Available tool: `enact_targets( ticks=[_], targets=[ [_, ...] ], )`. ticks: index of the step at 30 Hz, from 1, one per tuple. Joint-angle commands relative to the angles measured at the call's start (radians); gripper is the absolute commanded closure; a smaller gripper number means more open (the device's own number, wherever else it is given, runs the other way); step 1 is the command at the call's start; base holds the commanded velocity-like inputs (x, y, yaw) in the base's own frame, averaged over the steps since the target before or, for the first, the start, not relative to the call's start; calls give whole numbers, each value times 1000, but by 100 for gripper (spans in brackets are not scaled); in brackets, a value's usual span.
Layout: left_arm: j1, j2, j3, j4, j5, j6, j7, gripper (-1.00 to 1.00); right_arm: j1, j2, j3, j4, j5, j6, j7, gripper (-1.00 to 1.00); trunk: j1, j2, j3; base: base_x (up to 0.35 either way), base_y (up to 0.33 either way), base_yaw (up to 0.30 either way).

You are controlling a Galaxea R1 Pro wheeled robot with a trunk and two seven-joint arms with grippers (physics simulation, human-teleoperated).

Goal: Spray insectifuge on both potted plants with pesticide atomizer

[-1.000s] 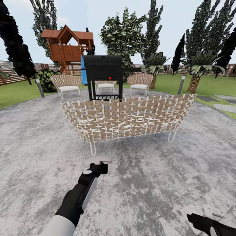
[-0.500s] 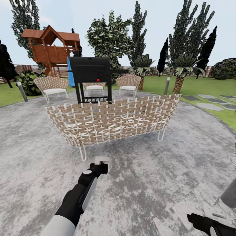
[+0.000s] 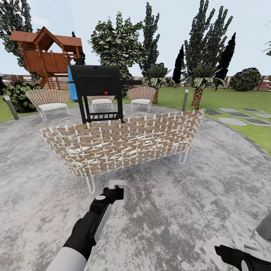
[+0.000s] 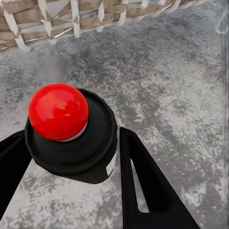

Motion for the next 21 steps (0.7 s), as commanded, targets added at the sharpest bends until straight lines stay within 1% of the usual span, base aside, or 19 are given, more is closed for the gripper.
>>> enact_targets(
  ticks=[1,12,21],
  targets=[
    [0,0,-2,-2,6,5,8,100,-1,0,0,-1,0,5,1,-100,0,0,-1,13,12,-257],
    [-1,0,-2,-2,6,4,8,100,-1,0,0,-1,0,5,1,-100,0,0,-1,3,3,-267],
    [0,0,-3,-1,6,4,8,100,-1,0,0,-1,-1,5,1,-100,0,0,-1,15,14,-295]
  ],
)
